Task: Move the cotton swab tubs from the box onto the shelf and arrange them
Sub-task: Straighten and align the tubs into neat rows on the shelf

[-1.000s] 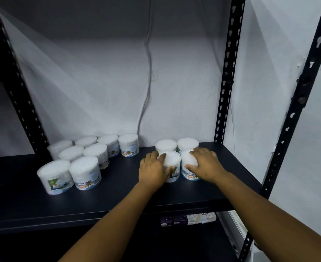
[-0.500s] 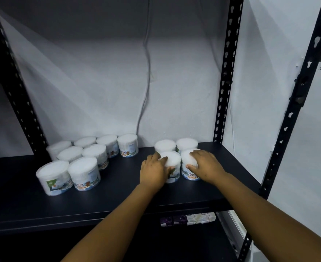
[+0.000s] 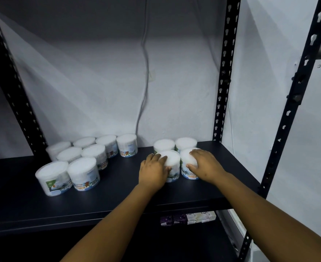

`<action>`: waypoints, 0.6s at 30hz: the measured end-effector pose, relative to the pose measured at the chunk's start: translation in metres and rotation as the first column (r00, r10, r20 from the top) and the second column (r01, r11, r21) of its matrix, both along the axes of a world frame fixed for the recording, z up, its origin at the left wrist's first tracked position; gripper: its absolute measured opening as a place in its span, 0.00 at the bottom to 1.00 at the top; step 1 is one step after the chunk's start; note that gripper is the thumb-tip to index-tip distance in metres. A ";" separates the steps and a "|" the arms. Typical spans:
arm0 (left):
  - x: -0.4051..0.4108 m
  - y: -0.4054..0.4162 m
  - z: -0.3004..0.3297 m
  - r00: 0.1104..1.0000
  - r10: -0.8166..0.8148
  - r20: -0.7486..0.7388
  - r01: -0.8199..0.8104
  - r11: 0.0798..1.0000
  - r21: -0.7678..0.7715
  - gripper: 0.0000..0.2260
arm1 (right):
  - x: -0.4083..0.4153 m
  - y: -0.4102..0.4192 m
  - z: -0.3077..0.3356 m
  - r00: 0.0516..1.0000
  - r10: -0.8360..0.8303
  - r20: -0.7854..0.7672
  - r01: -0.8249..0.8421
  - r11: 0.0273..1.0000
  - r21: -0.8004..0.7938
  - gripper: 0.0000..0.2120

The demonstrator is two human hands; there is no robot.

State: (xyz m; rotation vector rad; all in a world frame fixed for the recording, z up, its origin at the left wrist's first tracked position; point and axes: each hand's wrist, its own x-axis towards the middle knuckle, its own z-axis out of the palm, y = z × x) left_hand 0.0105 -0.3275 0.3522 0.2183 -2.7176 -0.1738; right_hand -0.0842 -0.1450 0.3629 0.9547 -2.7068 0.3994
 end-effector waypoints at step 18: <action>0.000 0.005 0.006 1.000 0.021 -0.008 -0.021 0.999 -0.035 0.20 | 0.002 -0.002 0.002 0.999 -0.030 -0.016 0.031 0.999 0.030 0.25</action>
